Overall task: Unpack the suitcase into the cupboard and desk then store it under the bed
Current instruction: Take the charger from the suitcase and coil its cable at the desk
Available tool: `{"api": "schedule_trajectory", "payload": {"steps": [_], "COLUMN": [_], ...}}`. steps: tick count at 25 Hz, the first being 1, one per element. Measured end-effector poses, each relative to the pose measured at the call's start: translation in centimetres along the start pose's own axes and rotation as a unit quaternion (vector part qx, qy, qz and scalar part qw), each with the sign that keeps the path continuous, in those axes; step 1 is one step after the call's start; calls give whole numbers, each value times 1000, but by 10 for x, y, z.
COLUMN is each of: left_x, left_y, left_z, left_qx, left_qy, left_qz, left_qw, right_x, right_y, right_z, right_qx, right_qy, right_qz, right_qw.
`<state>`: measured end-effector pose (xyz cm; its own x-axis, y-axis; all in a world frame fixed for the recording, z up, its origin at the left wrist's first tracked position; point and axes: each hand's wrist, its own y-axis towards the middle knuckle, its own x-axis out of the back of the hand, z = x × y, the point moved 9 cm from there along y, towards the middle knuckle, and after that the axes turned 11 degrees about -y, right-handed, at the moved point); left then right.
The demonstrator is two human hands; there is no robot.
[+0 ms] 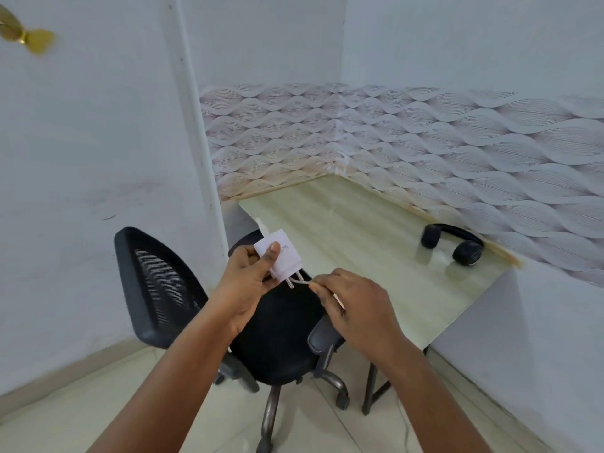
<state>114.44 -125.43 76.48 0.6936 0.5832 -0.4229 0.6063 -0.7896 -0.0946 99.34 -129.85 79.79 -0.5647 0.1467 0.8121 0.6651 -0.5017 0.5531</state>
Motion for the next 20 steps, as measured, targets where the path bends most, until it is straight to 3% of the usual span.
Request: {"api": "schedule_trajectory", "payload": {"steps": [3, 6, 10, 14, 18, 20], "left_x": [-8, -2, -6, -38, -7, 0], "left_y": [10, 9, -17, -43, -28, -26], "left_z": [2, 8, 23, 13, -5, -9], "left_qx": [-28, -23, 72, 69, 20, -7], "left_qy": [132, 271, 216, 120, 88, 87], "left_qz": [38, 73, 153, 271, 122, 89], "left_qw": [990, 960, 962, 953, 988, 992], "right_x": [0, 17, 39, 26, 1, -16], "right_y": [8, 19, 42, 60, 48, 37], "right_z": [0, -5, -5, -17, -23, -17], "right_qx": [43, 30, 26, -49, -112, -141], "right_qy": [27, 146, 299, 385, 433, 422], "right_qz": [70, 134, 156, 55, -44, -79], "right_qw": [996, 980, 941, 920, 893, 892]}}
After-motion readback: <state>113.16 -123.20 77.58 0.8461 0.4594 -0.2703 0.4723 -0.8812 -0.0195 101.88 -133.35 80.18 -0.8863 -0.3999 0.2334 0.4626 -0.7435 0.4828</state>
